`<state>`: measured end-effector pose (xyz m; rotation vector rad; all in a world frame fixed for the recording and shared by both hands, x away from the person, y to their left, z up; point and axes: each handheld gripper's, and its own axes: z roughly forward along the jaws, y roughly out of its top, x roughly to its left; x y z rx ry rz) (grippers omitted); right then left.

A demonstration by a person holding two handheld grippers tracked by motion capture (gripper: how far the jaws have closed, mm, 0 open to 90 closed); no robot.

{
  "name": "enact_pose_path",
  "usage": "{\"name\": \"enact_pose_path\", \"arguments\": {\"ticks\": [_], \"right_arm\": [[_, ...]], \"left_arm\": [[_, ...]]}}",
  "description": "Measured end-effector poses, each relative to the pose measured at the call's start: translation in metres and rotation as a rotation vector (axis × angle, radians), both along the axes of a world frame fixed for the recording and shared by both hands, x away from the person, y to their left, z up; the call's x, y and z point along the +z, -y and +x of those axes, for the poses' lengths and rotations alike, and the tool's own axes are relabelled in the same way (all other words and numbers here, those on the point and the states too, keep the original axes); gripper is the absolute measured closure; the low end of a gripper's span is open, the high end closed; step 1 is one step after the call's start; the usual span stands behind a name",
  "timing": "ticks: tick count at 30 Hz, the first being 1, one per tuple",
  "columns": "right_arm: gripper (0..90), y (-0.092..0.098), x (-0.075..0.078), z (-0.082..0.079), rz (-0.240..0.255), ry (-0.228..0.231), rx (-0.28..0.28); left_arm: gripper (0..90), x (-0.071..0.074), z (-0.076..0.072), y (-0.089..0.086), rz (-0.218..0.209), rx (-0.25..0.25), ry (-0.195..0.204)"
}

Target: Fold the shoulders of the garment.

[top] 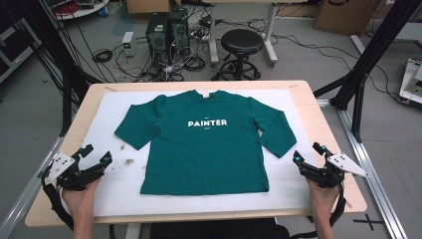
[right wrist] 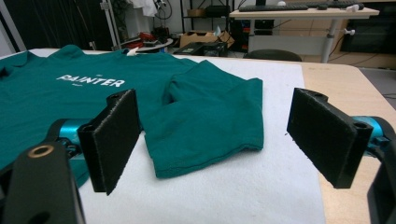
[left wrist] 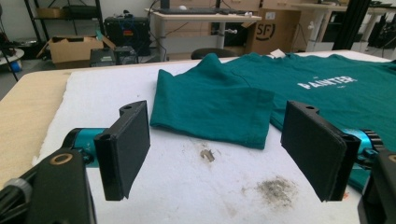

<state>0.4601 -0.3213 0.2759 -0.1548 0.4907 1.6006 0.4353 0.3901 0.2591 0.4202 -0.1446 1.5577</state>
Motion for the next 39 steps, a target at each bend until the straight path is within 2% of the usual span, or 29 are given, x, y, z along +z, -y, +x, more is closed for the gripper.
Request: {"name": "enact_pose_path", "arguments": {"ticks": [7, 19, 24, 34, 39], "right_arm": [[17.8, -0.0008, 0.0006, -0.0002, 0.002, -0.01, -0.004], [17.8, -0.0011, 0.0032, -0.0007, 0.001, -0.034, -0.01], [17.8, -0.0033, 0.0036, -0.0011, 0.004, -0.036, -0.033], [17.8, -0.0049, 0.0041, -0.0014, 0.005, -0.044, -0.045], [17.8, -0.0074, 0.0053, -0.0019, 0.009, -0.055, -0.072]], "left_arm": [[23.8, 0.0018, -0.0004, 0.0013, -0.002, 0.012, -0.018], [23.8, 0.0008, -0.0002, 0.0008, -0.005, 0.01, -0.009], [23.9, -0.0002, 0.0, 0.0014, -0.004, 0.014, 0.001], [23.8, 0.0014, -0.0003, 0.002, -0.015, 0.016, -0.013], [24.1, 0.0015, -0.0004, 0.0027, -0.013, 0.023, -0.018]]}}
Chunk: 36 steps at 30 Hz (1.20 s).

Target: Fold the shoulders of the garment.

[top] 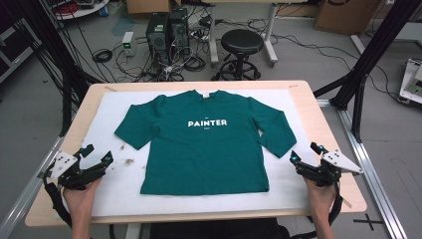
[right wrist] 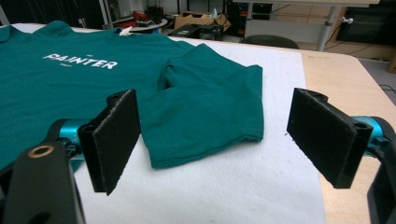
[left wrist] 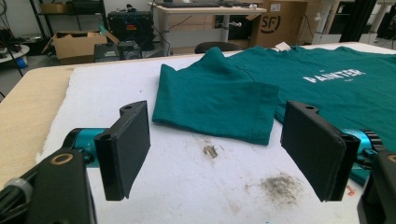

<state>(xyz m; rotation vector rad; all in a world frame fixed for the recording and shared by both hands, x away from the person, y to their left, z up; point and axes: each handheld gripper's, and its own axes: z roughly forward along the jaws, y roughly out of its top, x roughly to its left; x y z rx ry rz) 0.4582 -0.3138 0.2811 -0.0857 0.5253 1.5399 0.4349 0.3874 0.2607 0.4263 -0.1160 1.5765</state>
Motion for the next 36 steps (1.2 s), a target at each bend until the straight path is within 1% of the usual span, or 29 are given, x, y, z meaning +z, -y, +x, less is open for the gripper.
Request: {"name": "enact_pose_path", "arguments": {"ticks": [5, 9, 13, 18, 19, 22, 24, 26, 28, 29, 30, 31, 32, 34, 35, 36], "right_arm": [[17.8, 0.0, 0.0, 0.0, 0.004, 0.003, -0.002], [17.8, 0.0, 0.0, 0.0, 0.007, 0.003, 0.0], [17.8, 0.0, 0.0, 0.0, 0.01, 0.0, 0.007], [17.8, 0.001, 0.0, 0.0, 0.014, 0.001, 0.011], [17.8, 0.001, 0.0, 0.0, 0.014, 0.001, 0.012], [17.9, 0.001, 0.0, 0.0, 0.018, -0.003, 0.013], [17.9, 0.001, 0.0, 0.0, 0.019, -0.005, 0.009], [17.9, 0.001, 0.0, 0.0, 0.019, -0.002, 0.007], [17.9, 0.001, 0.0, 0.0, 0.024, 0.0, 0.007], [17.9, 0.001, 0.0, 0.0, 0.026, -0.001, 0.008], [17.8, 0.001, 0.0, 0.0, 0.027, -0.001, 0.01], [17.9, 0.001, 0.0, 0.0, 0.029, -0.001, 0.013], [17.9, 0.001, 0.0, 0.0, 0.03, 0.002, 0.015], [17.9, 0.001, -0.001, 0.0, 0.032, 0.001, 0.017], [17.9, 0.001, -0.001, 0.0, 0.033, 0.001, 0.016], [17.8, 0.001, 0.0, 0.0, 0.033, 0.0, 0.011]], "left_arm": [[24.0, 0.0, 0.0, 0.0, -0.017, 0.0, -0.001], [24.1, 0.0, 0.0, 0.001, -0.017, 0.008, -0.003], [25.2, 0.002, 0.0, 0.001, -0.018, 0.014, -0.015], [26.6, 0.002, -0.001, 0.003, -0.043, 0.022, -0.026], [26.6, 0.003, -0.001, 0.003, -0.047, 0.023, -0.032], [26.7, 0.005, -0.003, 0.005, -0.043, 0.027, -0.056], [29.2, 0.006, -0.01, 0.007, -0.027, 0.036, -0.072], [32.2, 0.008, -0.018, 0.011, -0.016, 0.065, -0.071], [32.2, 0.011, -0.025, 0.017, -0.001, 0.085, -0.08], [32.2, 0.013, -0.028, 0.02, 0.007, 0.086, -0.088], [32.2, 0.016, -0.031, 0.023, 0.016, 0.091, -0.104], [32.3, 0.02, -0.035, 0.027, 0.033, 0.096, -0.135], [33.2, 0.023, -0.039, 0.03, 0.046, 0.104, -0.152], [33.3, 0.028, -0.043, 0.036, 0.065, 0.121, -0.167], [33.9, 0.032, -0.045, 0.038, 0.079, 0.122, -0.188], [37.1, 0.041, -0.048, 0.044, 0.106, 0.133, -0.228]]}}
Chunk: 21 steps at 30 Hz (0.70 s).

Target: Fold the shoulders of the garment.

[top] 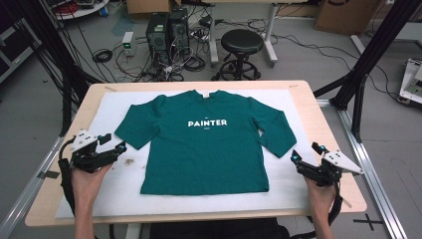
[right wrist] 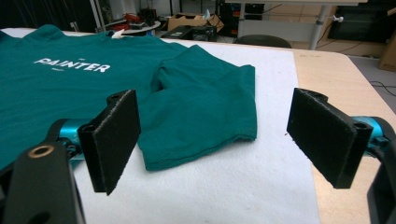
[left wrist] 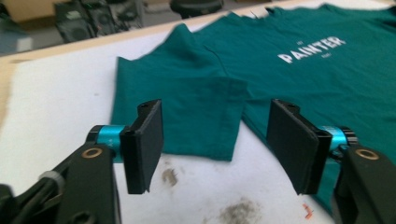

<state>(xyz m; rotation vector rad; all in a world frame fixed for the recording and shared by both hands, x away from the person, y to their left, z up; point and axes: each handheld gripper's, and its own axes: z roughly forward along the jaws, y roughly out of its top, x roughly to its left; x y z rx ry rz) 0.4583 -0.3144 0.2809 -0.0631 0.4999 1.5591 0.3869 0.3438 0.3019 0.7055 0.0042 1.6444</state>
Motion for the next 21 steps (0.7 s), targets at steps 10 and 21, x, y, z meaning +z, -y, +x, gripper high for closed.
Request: {"name": "enact_pose_path", "arguments": {"ticks": [10, 21], "right_arm": [[17.9, -0.001, 0.0, 0.0, 0.014, -0.005, -0.007], [17.9, -0.002, 0.001, 0.0, 0.016, -0.017, -0.013]], "left_arm": [[51.6, 0.036, 0.013, 0.023, 0.017, 0.155, -0.173], [59.3, 0.046, 0.03, 0.037, 0.034, 0.177, -0.214]]}}
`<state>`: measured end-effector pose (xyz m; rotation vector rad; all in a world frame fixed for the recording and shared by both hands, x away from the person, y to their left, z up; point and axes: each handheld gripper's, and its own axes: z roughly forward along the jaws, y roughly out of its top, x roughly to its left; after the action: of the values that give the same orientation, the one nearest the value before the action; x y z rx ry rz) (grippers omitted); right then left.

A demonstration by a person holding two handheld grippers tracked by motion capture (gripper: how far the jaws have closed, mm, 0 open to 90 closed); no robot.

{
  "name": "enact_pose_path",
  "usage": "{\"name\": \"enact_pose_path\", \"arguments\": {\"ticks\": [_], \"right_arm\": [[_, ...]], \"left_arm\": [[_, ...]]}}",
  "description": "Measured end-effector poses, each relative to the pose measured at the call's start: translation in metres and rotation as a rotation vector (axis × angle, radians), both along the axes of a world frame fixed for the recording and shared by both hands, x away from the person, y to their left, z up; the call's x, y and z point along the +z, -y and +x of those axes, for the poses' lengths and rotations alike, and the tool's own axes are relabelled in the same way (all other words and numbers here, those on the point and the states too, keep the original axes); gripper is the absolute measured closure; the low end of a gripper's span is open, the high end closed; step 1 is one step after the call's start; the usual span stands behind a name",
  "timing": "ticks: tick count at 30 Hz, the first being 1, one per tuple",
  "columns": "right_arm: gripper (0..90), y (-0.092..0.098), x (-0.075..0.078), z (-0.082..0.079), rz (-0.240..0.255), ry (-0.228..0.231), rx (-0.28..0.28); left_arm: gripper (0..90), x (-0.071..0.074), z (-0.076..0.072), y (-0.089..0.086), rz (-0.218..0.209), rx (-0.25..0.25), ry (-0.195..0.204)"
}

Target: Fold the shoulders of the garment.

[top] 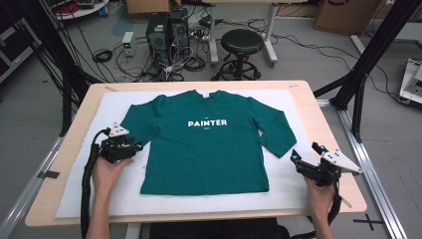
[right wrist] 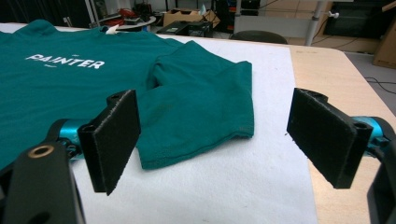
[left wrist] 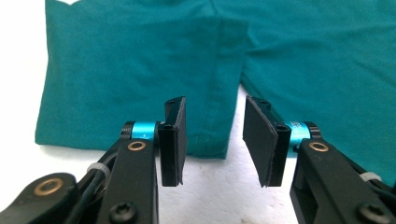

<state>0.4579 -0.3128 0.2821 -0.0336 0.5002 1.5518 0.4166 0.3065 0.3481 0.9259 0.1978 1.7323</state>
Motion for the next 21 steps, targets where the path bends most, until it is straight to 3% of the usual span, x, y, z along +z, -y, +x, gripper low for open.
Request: {"name": "enact_pose_path", "arguments": {"ticks": [10, 16, 21], "right_arm": [[17.9, 0.0, 0.001, 0.0, -0.003, -0.006, -0.006], [17.8, -0.001, 0.003, 0.0, 0.003, -0.027, -0.008], [17.9, -0.001, 0.003, 0.0, 0.002, -0.027, -0.009]], "left_arm": [[59.8, 0.006, 0.014, 0.001, -0.002, 0.011, -0.041], [67.0, 0.006, 0.016, 0.001, -0.012, -0.001, -0.033], [74.6, 0.003, 0.019, -0.001, -0.04, -0.022, -0.001]]}}
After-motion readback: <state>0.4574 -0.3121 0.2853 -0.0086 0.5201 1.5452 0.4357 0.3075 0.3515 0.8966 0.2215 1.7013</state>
